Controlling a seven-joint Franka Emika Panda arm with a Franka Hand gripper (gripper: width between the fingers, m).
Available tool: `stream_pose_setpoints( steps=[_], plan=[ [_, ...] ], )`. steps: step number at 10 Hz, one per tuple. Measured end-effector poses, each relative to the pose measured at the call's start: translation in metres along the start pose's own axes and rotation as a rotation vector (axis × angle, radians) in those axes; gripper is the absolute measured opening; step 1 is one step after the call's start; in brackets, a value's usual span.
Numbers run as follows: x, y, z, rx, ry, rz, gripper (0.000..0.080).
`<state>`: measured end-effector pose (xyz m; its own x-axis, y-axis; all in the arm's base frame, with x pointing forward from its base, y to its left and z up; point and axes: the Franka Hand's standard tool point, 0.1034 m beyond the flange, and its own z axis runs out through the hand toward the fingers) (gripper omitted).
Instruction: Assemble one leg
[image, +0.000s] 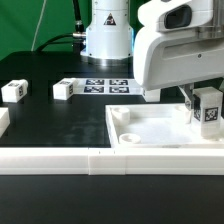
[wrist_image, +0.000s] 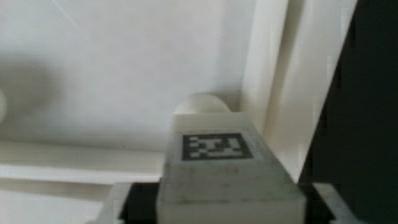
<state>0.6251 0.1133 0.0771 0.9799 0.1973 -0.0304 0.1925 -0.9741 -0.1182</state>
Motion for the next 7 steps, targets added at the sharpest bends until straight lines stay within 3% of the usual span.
stream_pose_setpoints(
  steps=[3, 7],
  plan=[
    [-0.0004, 0.0001, 0.0004, 0.000, -0.001, 0.020, 0.0294],
    [0.0011, -0.0055, 0.0037, 0.007, 0.032, 0.656, 0.0294]
  ],
)
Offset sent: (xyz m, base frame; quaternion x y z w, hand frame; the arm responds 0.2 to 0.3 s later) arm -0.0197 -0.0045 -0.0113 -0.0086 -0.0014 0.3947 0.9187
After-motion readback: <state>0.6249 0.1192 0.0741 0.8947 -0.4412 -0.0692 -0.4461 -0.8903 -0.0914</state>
